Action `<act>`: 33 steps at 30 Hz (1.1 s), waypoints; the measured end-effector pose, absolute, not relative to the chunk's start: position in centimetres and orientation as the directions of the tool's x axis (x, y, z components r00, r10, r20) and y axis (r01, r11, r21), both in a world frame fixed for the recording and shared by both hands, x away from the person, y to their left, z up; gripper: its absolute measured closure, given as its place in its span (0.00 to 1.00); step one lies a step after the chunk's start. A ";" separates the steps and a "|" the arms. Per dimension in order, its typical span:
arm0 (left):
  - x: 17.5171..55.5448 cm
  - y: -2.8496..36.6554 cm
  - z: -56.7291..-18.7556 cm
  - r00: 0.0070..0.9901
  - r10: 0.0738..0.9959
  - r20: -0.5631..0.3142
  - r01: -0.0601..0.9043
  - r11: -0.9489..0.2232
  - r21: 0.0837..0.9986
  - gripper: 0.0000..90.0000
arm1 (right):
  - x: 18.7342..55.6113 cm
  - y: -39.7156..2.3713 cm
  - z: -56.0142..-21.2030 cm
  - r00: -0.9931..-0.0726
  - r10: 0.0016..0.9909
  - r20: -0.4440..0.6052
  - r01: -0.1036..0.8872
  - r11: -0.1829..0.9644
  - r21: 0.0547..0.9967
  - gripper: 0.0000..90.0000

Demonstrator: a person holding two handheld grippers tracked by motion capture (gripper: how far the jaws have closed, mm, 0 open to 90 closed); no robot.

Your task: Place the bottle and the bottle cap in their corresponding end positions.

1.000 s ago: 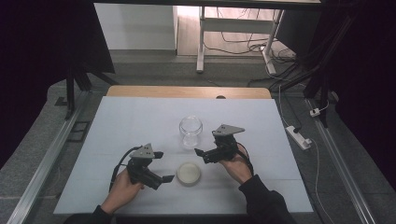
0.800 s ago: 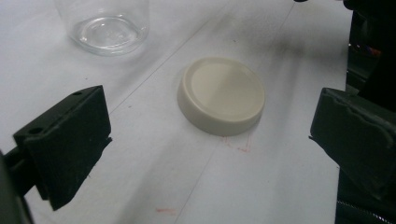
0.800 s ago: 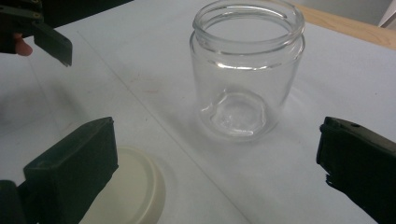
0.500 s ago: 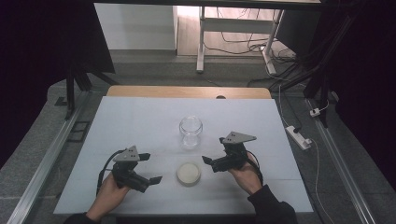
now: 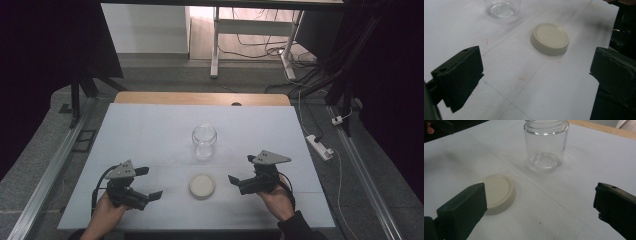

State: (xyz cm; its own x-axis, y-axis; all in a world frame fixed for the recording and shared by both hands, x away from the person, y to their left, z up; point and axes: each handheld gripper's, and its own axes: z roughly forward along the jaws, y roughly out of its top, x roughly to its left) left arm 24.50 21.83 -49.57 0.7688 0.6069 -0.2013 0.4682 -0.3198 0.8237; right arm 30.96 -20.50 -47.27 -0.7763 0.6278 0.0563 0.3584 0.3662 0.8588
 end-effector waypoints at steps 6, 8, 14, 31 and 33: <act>23.7 23.1 -49.5 0.748 0.631 -0.206 0.476 -0.294 0.829 0.00 | 29.9 -21.9 -47.4 -0.758 0.650 0.045 0.364 0.365 0.857 0.00; 23.4 23.5 -49.5 0.740 0.640 -0.207 0.481 -0.288 0.828 0.00 | 29.6 -22.3 -47.4 -0.752 0.658 0.041 0.366 0.364 0.856 0.00; 22.7 24.8 -49.7 0.714 0.665 -0.218 0.499 -0.265 0.825 0.00 | 28.7 -23.9 -47.5 -0.726 0.687 0.027 0.374 0.362 0.854 0.00; 20.1 29.0 -50.6 0.613 0.753 -0.239 0.541 -0.180 0.821 0.00 | 25.8 -29.1 -48.7 -0.625 0.779 0.042 0.446 0.312 0.839 0.00; 19.8 29.4 -50.8 0.600 0.764 -0.237 0.547 -0.175 0.819 0.00 | 25.5 -29.6 -48.8 -0.615 0.787 0.050 0.455 0.303 0.838 0.00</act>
State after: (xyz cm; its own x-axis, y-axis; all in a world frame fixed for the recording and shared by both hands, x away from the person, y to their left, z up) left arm 19.84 29.41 -50.85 0.6003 0.7638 -0.2372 0.5468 -0.1754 0.8187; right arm 25.50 -29.57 -48.77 -0.6154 0.7866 0.0498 0.4547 0.3027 0.8376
